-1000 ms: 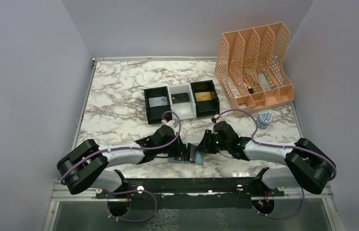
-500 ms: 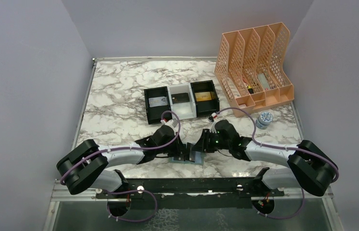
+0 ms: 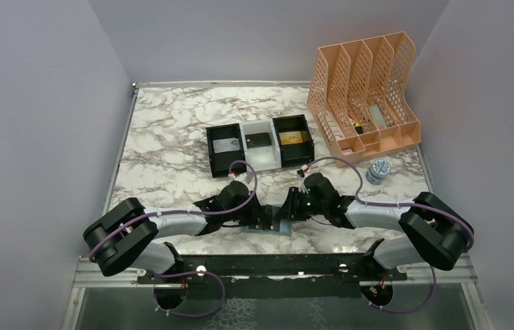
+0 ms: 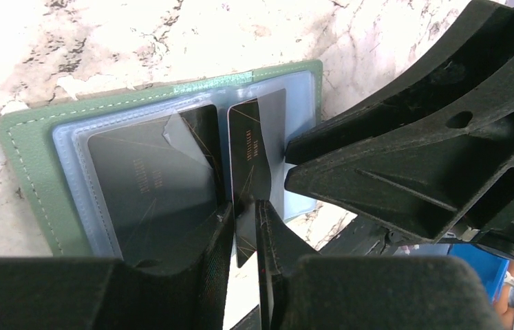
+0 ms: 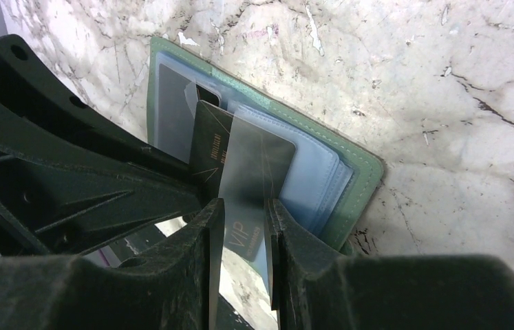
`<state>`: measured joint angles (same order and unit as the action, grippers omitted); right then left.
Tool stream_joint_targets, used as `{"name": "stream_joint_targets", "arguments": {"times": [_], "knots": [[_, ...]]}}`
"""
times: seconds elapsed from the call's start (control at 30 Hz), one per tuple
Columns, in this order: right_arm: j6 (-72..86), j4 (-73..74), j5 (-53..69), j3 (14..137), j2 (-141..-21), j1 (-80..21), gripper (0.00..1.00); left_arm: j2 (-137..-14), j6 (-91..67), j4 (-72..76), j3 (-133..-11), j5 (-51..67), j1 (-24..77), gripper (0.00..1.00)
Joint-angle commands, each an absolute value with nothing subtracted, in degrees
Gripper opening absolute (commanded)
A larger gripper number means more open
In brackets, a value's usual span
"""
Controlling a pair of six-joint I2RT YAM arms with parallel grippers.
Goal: Take the credit cards out of the card holder
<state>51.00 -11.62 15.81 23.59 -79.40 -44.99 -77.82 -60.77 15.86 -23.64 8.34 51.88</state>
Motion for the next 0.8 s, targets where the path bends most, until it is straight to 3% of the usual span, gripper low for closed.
{"name": "stream_joint_targets", "arguments": {"times": [0.0, 0.37, 0.77], "knots": [[51.7, -12.3, 14.7, 22.5, -80.0, -44.9, 0.28, -77.8, -61.7, 18.7, -22.8, 8.8, 52.0, 0.22], [51.3, -11.8, 14.5, 22.8, -80.2, -44.9, 0.28, -80.4, -62.9, 23.0, -23.1, 11.1, 51.9, 0.22], [50.5, -10.8, 14.4, 23.7, -78.9, -44.9, 0.28, -78.2, -64.2, 22.5, -20.9, 8.8, 51.9, 0.01]]}}
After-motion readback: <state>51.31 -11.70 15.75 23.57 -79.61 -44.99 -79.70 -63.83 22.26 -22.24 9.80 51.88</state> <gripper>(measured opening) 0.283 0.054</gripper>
